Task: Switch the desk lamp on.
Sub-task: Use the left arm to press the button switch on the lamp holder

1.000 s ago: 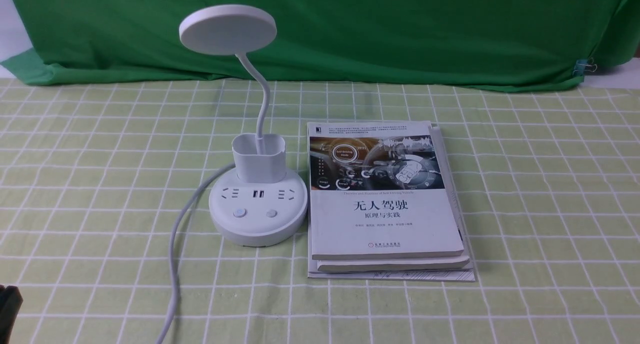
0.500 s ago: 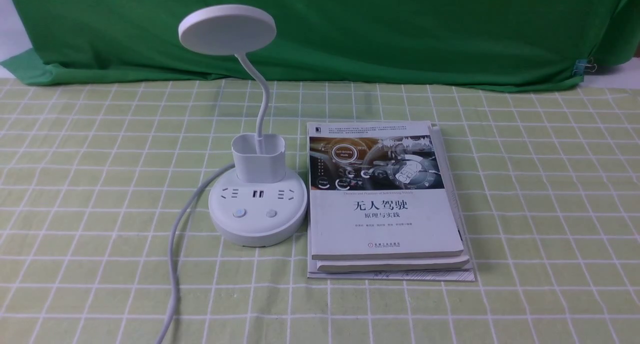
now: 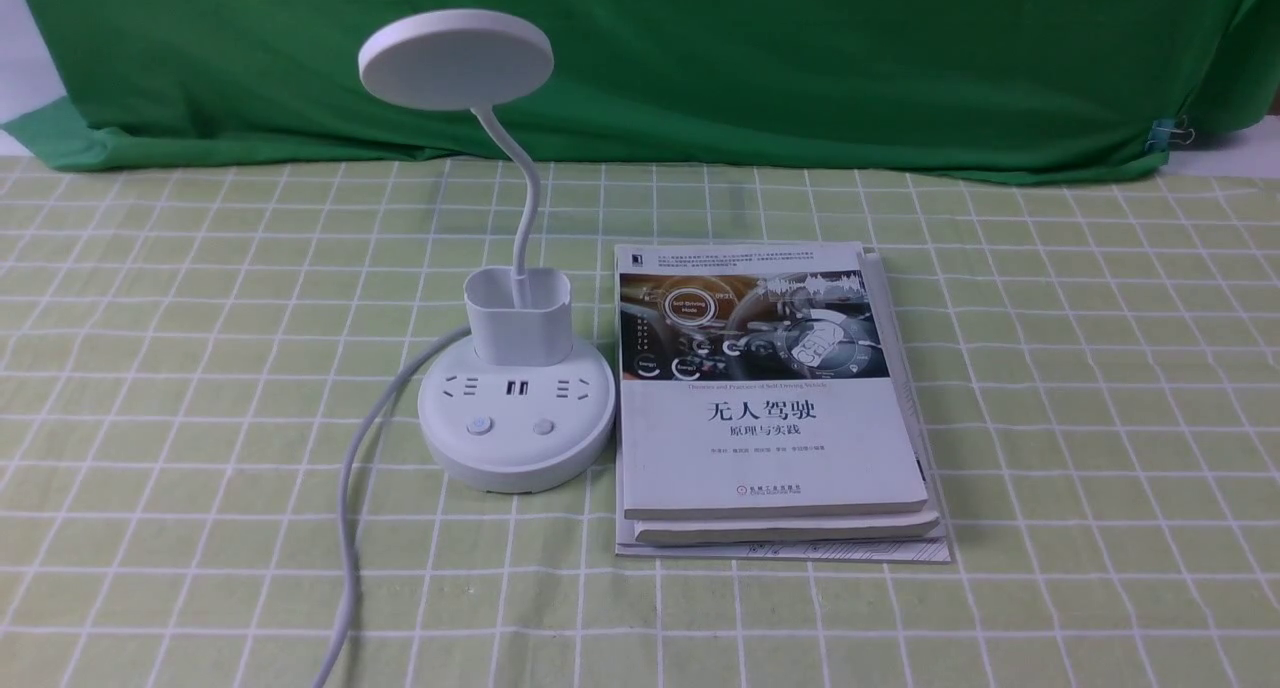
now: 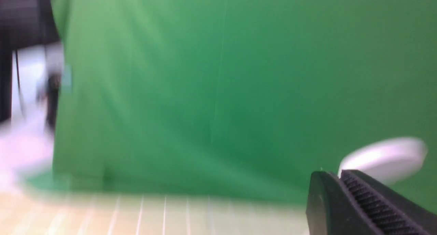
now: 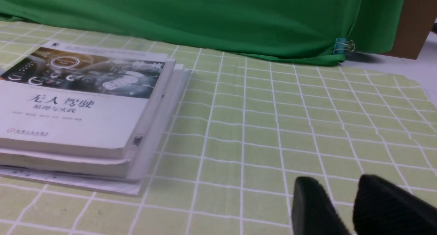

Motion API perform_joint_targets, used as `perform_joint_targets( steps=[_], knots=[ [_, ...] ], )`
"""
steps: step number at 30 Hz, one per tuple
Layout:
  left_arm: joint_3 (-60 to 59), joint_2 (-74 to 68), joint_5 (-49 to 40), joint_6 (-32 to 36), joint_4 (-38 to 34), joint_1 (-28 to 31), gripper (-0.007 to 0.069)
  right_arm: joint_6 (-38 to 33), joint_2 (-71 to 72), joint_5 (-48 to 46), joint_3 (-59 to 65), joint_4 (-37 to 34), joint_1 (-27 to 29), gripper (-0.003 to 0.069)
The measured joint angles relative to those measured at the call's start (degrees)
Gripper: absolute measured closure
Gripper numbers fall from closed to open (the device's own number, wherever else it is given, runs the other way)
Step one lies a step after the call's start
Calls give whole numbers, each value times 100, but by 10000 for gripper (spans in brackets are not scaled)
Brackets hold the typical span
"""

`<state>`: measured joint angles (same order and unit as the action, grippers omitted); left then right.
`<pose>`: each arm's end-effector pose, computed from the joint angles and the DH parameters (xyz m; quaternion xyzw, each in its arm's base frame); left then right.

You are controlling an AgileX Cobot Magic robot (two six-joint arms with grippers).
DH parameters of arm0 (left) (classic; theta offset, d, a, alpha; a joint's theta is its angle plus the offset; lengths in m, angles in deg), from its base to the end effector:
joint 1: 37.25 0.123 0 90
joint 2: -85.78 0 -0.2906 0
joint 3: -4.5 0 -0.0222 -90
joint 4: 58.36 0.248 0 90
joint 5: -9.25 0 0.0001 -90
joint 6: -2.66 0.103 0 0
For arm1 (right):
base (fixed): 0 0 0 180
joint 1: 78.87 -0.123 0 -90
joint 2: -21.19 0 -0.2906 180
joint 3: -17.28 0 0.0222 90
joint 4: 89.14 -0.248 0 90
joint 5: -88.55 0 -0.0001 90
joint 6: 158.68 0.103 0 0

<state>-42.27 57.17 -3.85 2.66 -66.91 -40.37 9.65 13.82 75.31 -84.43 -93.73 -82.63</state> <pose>0.0818 -0.0080 0.3491 -0.0196 0.6965 -0.0832 0.7124 0.0589 0.0058 0.1852 -0.0785 0.7555 -0.0126 0.6503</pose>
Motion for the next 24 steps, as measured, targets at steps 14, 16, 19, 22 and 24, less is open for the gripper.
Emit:
perform_joint_targets(
  steps=[14,16,19,22,24],
  knots=[
    [131,-2548,-458,297,-296,0,606,0,0,0,0,0,0,414],
    [131,-3010,-483,312,-355,0,606,0,0,0,0,0,0,414],
    [179,-3827,-691,451,-476,0,606,0,0,0,0,0,0,414],
    [418,-4586,-1047,764,-626,-67,606,0,0,0,0,0,0,414],
    [640,-5021,-1248,1045,-670,-202,606,0,0,0,0,0,0,414]
  ],
)
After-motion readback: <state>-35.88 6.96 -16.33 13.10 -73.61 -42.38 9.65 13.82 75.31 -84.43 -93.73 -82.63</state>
